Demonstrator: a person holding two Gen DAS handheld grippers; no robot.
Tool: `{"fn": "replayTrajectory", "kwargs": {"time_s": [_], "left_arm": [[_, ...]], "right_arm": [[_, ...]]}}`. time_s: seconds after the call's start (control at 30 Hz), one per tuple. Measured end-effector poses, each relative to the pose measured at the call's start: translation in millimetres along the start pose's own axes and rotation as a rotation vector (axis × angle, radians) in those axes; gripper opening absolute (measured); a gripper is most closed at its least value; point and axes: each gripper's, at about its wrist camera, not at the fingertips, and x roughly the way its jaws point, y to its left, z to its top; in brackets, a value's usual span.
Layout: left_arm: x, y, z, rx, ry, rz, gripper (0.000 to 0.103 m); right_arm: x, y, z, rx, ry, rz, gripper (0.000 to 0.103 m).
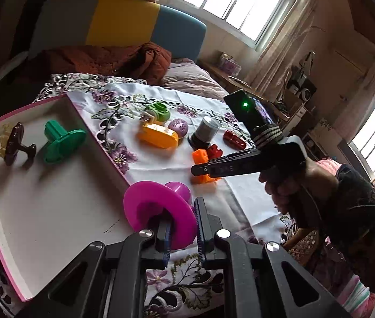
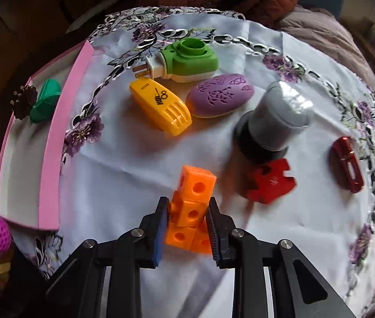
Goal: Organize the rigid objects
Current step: 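Grasp the orange block stack with the right gripper while the left gripper holds the magenta cup, then carry the magenta cup into the tray and open the left gripper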
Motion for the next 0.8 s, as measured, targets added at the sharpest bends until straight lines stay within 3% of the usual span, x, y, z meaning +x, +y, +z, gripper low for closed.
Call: {"fn": "replayTrajectory", "kwargs": {"time_s": [0.2,0.33,0.5,0.57,0.8], "left_arm": [[-5,8,-3,-0.016,-0.001,0.036,0.014],[-13,19,-3,-0.048,-0.016,0.069,0.014],[-28,37,-2,-0.098,-0.046,0.120,0.014],[-34,45,-2,-0.118,-0.057,0.147,0.014],[-44,69,-3,-0.173,-0.069,0.257,0.014]], "right_arm": [[3,-13,-9,0.057,-0.077,0.070,0.033],[1,-9,-13,0.043,-0.084,0.060,0.037],[14,4,-7,-0.030,-0.054,0.077,0.071],[16,12,-8,-0.077,-0.050,0.053,0.075],[16,13,-8,-0.082,-0.056,0.036,0.075]]}}
